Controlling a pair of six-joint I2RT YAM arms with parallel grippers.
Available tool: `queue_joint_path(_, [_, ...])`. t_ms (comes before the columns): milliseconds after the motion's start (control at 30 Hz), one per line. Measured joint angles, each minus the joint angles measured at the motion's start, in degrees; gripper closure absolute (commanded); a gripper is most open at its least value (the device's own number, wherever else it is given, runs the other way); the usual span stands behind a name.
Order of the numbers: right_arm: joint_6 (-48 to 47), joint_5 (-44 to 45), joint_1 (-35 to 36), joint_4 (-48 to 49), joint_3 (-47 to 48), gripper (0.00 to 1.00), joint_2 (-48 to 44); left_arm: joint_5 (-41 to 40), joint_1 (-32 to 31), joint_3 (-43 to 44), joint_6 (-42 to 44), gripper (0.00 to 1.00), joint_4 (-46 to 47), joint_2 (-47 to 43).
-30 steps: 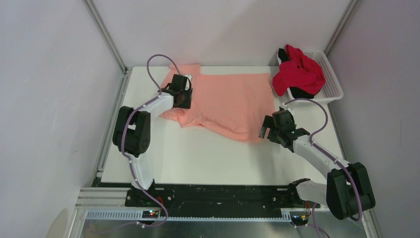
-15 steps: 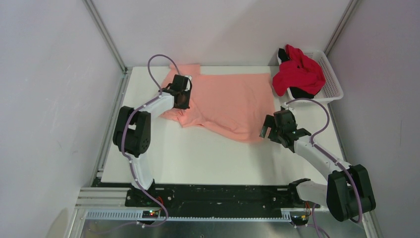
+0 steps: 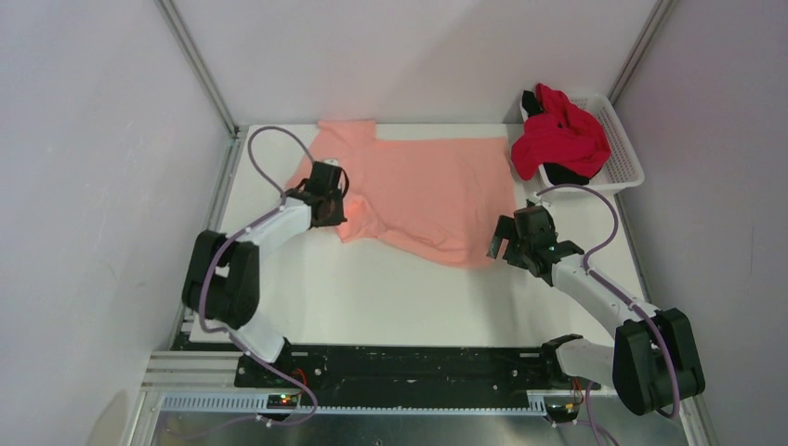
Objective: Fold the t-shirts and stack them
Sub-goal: Flatten out the tshirt
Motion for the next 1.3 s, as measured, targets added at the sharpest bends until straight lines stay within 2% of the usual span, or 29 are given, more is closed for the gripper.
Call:
queue_joint_path(300, [0.0,-0.7,0.7,-0.2,-0.5,0.01,-0.3,-1.5,-0.9,-17.4,-9.3,1.0,-1.6,-17.8])
queue_joint_path(500, [0.7,-0.6,1.6,-0.3,-0.6,0.0,-1.4,-5.2,-1.3,-23.9,-16.2,1.0,-8.0,-34.9])
queue_joint_path(633, [1.2,-0.5,2.1,-1.2,-0.9,0.0,-2.1,-4.0,-1.5,-28.0,-22.2,1.0,-10.9,-44.0])
queue_joint_path(933, [3.1,1.4,2.3,-4.7,-1.2,0.01,-4.8,-3.8,-1.6,-35.9,-36.7,1.0,-22.9,-55.1])
queue_joint_path(1100, [3.8,1.9,2.0,-4.9,-1.2,0.01,-5.1,-3.7,-1.7,-37.6,-41.8,0.99,-29.4,-57.4])
queue_joint_path(1167, [4.0,1.6,1.8,-4.3,-1.2,0.01,-5.1,-3.8,-1.9,-37.5,-43.1,0.77,-31.4,-57.8])
queue_joint_path(1200, [4.2,1.2,1.6,-3.7,-1.2,0.01,-5.0,-4.0,-2.0,-37.4,-43.3,0.55,-32.1,-57.8])
queue_joint_path(1233, [4.5,0.5,1.4,-2.8,-1.2,0.01,-4.7,-4.3,-2.2,-37.1,-43.9,0.47,-33.0,-57.8])
queue_joint_path(1267, [4.8,-0.1,1.2,-2.0,-1.2,0.01,-4.3,-4.5,-2.3,-36.6,-43.8,0.24,-33.5,-57.8])
queue_joint_path(1300, [5.1,-0.7,0.8,-1.2,-1.2,0.01,-3.7,-4.8,-2.4,-36.0,-43.9,0.12,-34.1,-57.8])
